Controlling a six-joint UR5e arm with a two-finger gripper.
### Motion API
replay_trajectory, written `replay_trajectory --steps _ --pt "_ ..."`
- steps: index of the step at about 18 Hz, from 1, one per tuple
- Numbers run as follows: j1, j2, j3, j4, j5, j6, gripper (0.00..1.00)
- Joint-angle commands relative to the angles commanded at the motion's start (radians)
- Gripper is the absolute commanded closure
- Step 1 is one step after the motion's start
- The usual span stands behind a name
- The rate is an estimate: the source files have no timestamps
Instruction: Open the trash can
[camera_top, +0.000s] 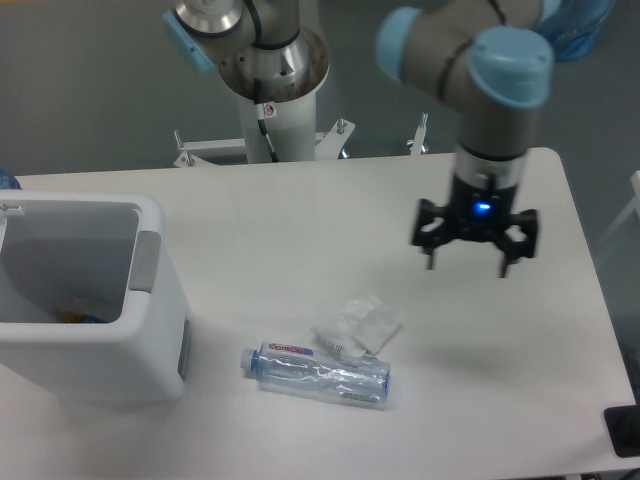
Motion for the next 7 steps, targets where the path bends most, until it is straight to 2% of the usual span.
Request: replay_trajectory --steps 3,7 --pt "0.002 -0.008 -0.011 0.002 0.003 0.094 0.00" --pt "0.000 -0.008 -0.018 0.002 0.009 0.108 0.00"
